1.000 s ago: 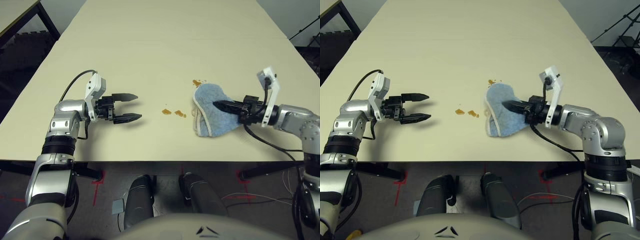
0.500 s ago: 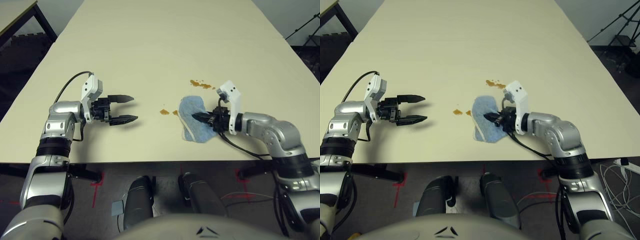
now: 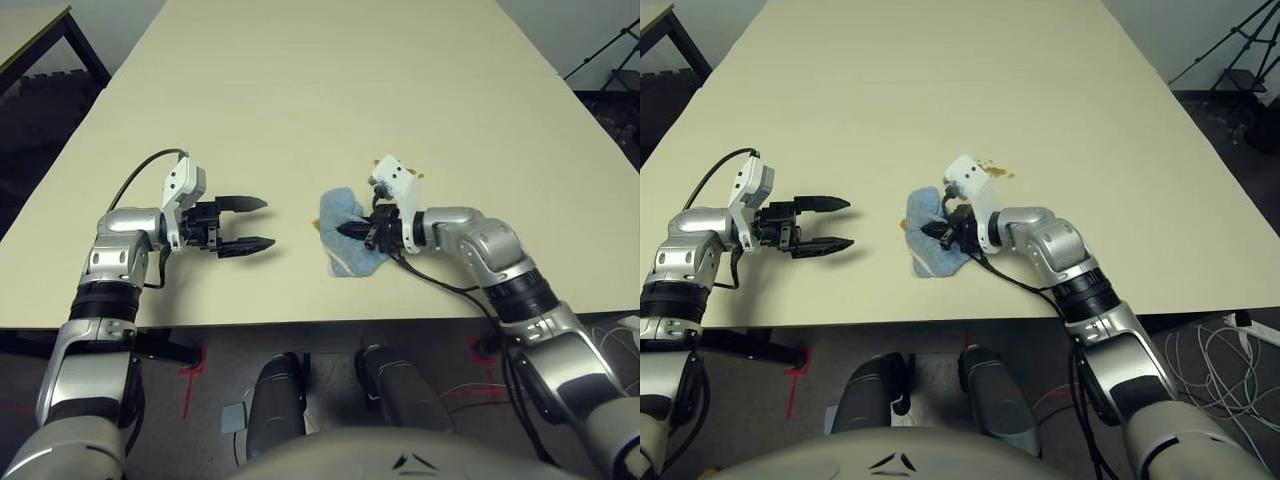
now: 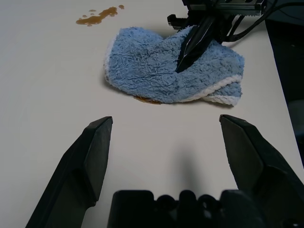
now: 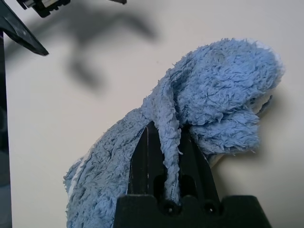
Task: Wipe the water off the table with a rag.
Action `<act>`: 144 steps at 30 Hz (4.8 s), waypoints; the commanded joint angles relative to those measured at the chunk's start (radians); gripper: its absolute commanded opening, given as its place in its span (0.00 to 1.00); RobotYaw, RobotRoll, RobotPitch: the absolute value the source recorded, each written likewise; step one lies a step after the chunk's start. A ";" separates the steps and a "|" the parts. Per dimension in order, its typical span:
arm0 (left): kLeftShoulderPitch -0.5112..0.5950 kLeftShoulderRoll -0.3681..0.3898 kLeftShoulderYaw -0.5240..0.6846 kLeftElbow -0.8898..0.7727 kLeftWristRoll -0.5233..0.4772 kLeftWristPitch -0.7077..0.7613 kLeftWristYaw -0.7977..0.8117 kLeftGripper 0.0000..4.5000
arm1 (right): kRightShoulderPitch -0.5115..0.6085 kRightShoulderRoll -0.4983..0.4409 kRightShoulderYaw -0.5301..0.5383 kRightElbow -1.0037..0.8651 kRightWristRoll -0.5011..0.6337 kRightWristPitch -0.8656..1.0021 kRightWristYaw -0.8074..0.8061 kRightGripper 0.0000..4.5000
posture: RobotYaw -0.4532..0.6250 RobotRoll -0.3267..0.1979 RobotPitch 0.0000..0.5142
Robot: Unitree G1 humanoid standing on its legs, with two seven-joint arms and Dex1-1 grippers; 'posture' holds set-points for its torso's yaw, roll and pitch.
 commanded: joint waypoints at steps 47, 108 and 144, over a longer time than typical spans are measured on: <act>-0.100 -0.057 -0.030 0.149 0.050 -0.088 -0.012 1.00 | 0.110 -0.518 -0.478 0.045 0.115 0.089 0.072 0.00 | 0.10 0.62 0.22; -0.076 -0.023 -0.010 0.109 0.039 -0.078 0.006 1.00 | -0.430 0.155 -0.238 0.971 -0.343 -0.529 -0.029 0.00 | 0.18 0.62 0.22; -0.130 -0.072 -0.022 0.183 0.062 -0.110 0.005 1.00 | -0.324 -0.373 -0.256 0.908 -0.409 -0.534 0.024 0.00 | 0.11 0.62 0.22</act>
